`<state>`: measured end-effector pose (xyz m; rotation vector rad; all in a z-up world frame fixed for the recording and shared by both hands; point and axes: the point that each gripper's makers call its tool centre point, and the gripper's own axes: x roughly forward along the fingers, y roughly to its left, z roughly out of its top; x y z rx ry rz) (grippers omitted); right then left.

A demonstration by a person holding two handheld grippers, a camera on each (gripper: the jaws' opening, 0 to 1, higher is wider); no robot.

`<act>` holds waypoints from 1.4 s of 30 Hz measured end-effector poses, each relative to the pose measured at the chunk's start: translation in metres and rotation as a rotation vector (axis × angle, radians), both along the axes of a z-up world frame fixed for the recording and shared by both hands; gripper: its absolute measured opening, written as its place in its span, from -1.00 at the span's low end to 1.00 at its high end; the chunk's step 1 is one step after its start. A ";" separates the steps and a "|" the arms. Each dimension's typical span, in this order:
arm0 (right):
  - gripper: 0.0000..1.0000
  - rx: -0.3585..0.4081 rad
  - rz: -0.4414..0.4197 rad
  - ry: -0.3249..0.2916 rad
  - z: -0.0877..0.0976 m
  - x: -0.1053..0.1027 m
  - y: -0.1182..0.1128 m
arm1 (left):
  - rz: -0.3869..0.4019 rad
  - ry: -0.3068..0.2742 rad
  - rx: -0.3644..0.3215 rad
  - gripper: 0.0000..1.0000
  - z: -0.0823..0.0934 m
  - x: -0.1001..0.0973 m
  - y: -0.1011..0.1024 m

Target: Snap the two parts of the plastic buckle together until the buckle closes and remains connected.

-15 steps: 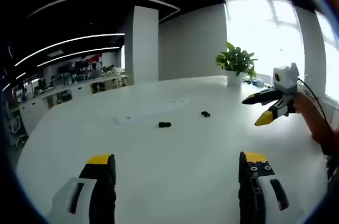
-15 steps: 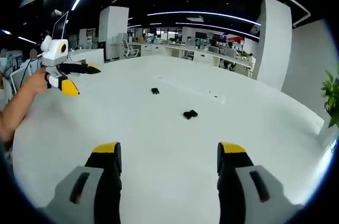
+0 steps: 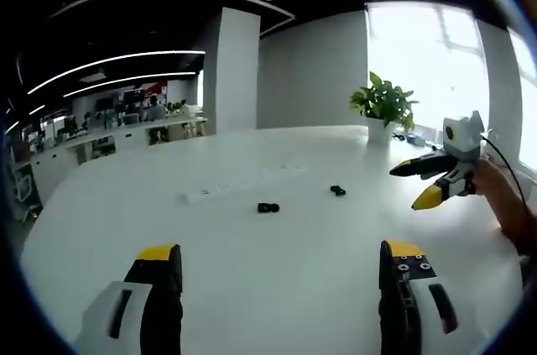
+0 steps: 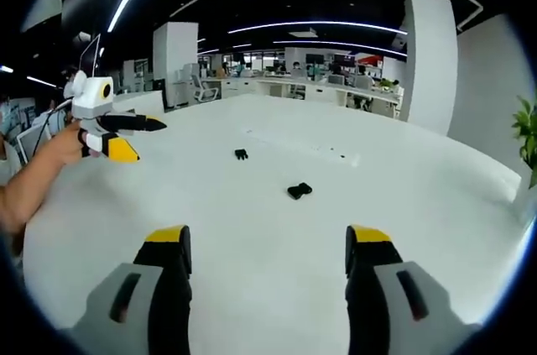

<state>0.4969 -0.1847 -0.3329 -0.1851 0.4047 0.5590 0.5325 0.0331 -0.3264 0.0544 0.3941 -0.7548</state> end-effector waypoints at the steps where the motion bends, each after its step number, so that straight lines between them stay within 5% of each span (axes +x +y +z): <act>1: 0.50 0.001 -0.003 0.001 0.000 0.003 0.000 | -0.002 0.002 0.001 0.99 0.000 0.001 0.000; 42: 0.47 -0.025 -0.014 -0.001 -0.002 0.029 0.003 | -0.014 0.028 -0.014 0.99 -0.002 0.023 -0.010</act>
